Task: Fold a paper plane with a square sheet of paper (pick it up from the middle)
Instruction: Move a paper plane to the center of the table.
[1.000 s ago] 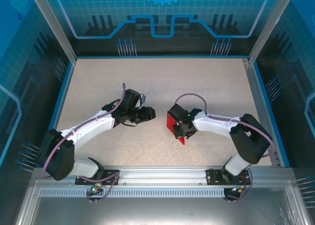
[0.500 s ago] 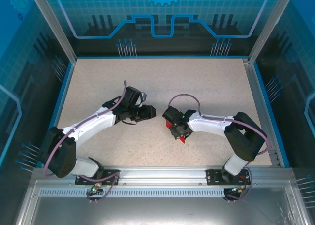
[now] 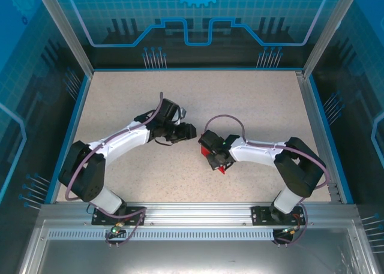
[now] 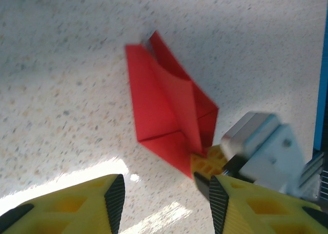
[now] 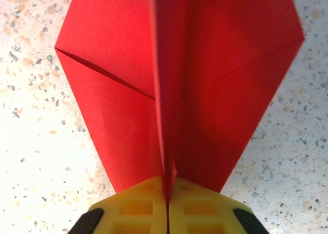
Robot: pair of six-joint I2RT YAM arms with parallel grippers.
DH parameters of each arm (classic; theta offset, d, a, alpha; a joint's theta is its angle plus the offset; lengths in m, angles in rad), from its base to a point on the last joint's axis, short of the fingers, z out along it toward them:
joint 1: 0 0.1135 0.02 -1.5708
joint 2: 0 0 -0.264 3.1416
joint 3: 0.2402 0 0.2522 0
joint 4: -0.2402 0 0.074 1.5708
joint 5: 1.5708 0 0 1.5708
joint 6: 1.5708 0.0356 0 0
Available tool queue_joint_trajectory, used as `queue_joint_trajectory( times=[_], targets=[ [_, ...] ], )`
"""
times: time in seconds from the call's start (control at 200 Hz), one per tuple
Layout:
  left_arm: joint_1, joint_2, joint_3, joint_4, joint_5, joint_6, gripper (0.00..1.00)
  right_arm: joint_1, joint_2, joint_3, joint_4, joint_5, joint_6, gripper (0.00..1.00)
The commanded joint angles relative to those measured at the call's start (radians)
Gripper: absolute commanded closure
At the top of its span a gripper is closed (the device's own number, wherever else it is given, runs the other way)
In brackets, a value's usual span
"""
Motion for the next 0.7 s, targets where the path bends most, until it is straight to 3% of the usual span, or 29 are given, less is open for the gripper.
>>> queue_joint_trajectory(
  times=[0.0,0.185,0.415,0.54,0.695],
  targets=[
    [0.009,0.060,0.112,-0.061,0.052,0.071,0.50,0.030,-0.037,-0.021,0.027,0.025,-0.035,0.98],
    [0.008,0.214,0.307,-0.242,0.136,0.197,0.54,0.082,-0.062,-0.031,0.070,0.024,-0.125,1.00],
    [0.008,0.355,0.454,-0.420,0.277,0.370,0.67,0.126,-0.067,-0.029,0.098,0.023,-0.248,1.00],
    [0.007,0.419,0.478,-0.482,0.312,0.430,0.74,0.132,-0.048,-0.012,0.088,0.033,-0.273,1.00],
    [0.006,0.475,0.453,-0.466,0.329,0.447,0.75,0.138,-0.035,-0.002,0.078,0.050,-0.281,1.00]
  ],
)
